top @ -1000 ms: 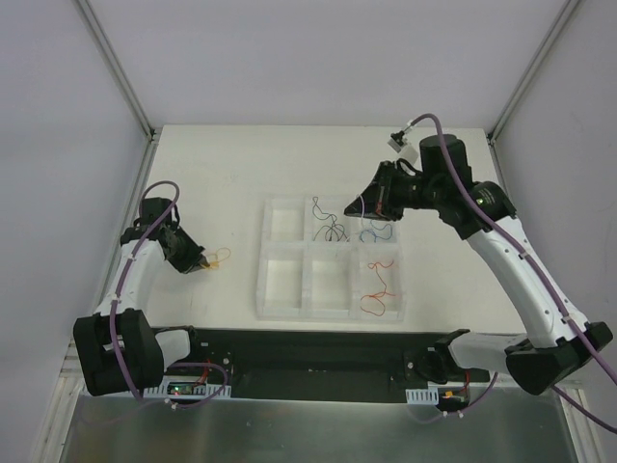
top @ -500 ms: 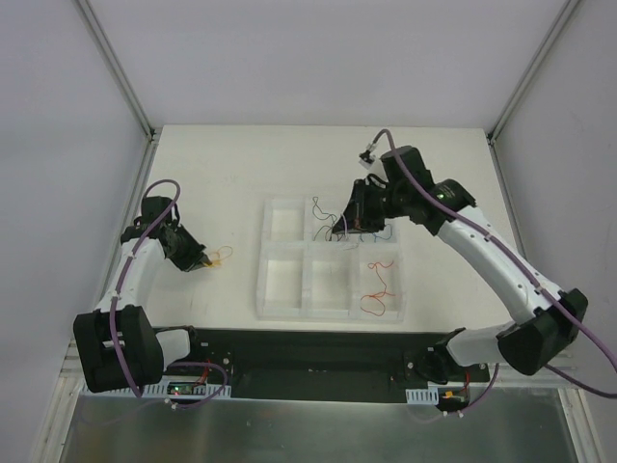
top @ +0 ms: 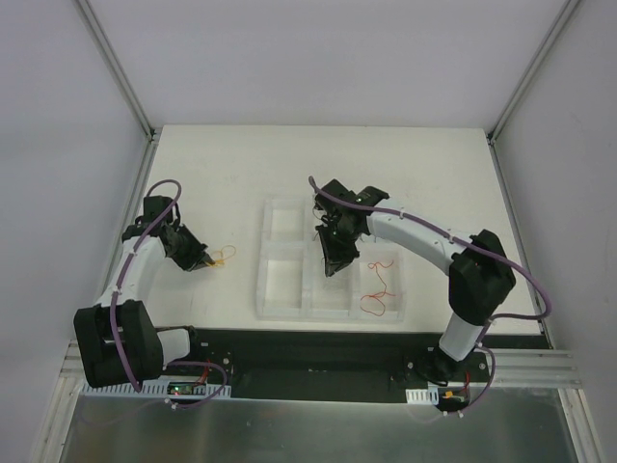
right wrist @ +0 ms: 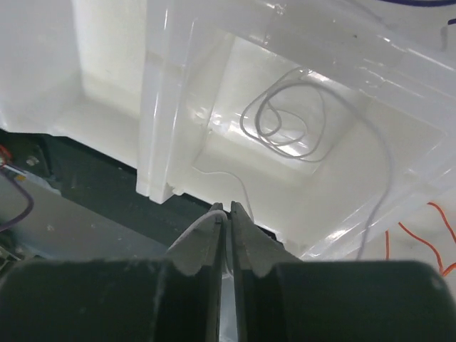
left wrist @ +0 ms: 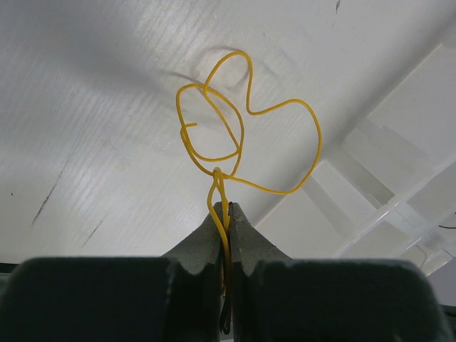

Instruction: Untangle the cables

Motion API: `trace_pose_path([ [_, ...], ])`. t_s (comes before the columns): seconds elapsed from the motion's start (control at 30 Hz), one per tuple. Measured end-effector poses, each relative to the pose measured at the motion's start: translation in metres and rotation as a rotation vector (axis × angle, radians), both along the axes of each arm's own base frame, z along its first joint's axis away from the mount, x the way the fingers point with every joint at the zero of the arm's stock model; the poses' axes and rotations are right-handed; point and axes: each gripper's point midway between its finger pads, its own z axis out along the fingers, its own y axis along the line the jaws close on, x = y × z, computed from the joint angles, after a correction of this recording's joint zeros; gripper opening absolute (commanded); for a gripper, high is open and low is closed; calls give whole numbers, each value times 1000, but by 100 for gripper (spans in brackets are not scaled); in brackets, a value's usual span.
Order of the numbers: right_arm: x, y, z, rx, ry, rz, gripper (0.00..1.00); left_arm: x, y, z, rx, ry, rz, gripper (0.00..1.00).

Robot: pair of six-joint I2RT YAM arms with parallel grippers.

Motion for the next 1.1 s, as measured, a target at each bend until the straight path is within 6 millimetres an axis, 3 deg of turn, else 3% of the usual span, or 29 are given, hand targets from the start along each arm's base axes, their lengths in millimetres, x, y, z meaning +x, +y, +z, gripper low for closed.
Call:
trace_pose_path([
  [0.07, -2, -3, -6, -44, 0, 28, 35, 0, 0, 2, 1, -10, 1, 0],
  [0.17, -1, -9, -2, -86, -30, 66, 50, -1, -1, 10, 1, -34, -1, 0],
  [0.3, 8, -14, 9, -120, -85, 94, 58, 4, -3, 33, -7, -101, -11, 0],
  [0.47, 10, -27, 20, -171, -116, 117, 65, 22, -13, 78, -51, -217, -40, 0],
  [0.7, 12, -42, 54, -167, -207, 124, 67, 27, -52, 120, -158, -293, -142, 0],
  [0.83, 19, -30, 76, -75, -272, 111, 69, 24, -79, 143, -221, -331, -223, 0],
  [0.97, 15, 5, 110, 208, -330, 69, 72, 11, -115, 160, -313, -344, -333, 0],
  [1.1, 2, 35, 143, 477, -323, 37, 67, -5, -142, 171, -404, -348, -395, 0],
])
